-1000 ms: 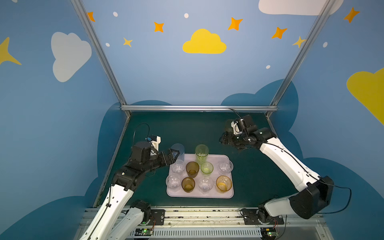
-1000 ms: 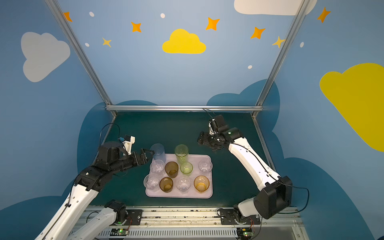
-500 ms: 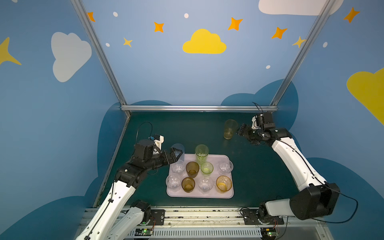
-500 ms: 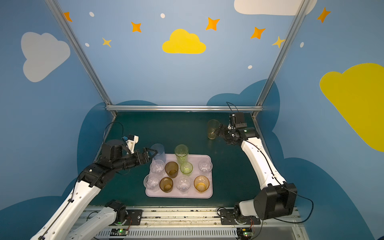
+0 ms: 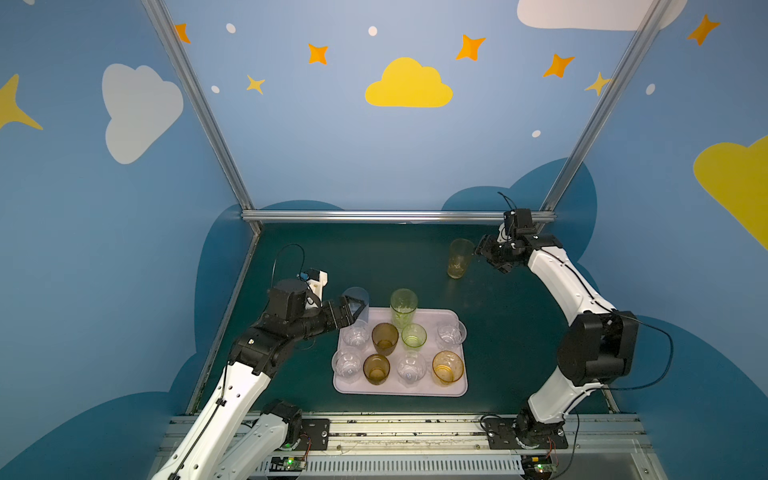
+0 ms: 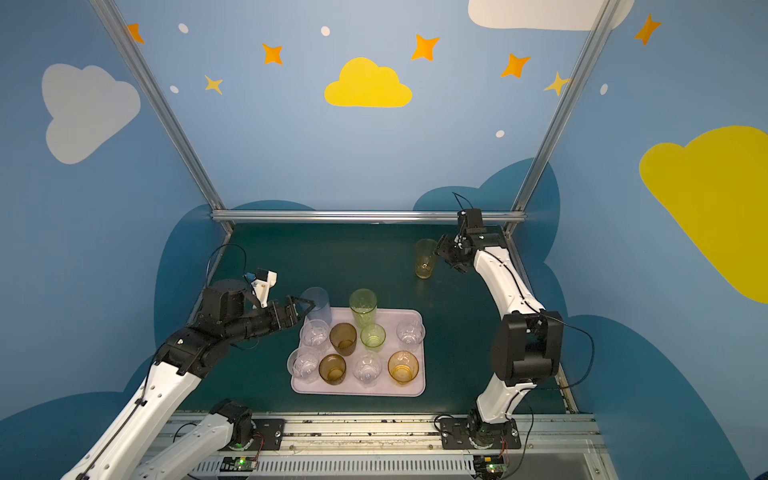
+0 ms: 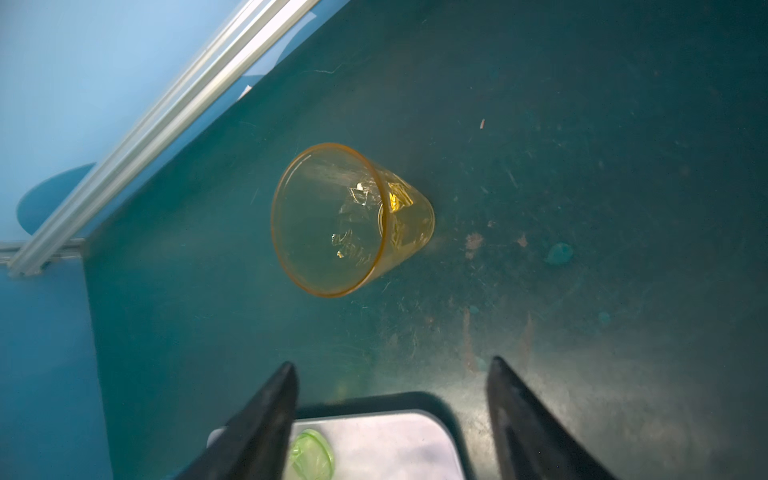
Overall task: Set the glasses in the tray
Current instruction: 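Move right gripper back toward the amber glass on the table, then lower right gripper into the amber glass and close on its rim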
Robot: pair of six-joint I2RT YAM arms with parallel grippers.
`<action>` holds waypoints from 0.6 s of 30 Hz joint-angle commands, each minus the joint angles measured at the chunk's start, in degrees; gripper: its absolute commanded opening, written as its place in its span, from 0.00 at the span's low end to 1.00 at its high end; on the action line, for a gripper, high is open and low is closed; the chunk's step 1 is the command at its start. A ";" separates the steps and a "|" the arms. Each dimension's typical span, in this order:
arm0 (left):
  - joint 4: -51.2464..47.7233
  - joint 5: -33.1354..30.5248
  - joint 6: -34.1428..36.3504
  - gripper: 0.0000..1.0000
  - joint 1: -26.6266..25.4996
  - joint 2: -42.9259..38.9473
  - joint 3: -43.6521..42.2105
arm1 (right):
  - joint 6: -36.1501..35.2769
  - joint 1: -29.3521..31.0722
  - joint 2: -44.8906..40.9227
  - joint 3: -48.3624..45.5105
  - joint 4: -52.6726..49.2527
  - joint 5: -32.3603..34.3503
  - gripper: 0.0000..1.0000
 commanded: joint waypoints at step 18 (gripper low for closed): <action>-1.15 -1.92 1.40 1.00 -0.10 0.00 1.49 | -0.48 -0.43 8.58 5.74 3.72 -0.53 0.38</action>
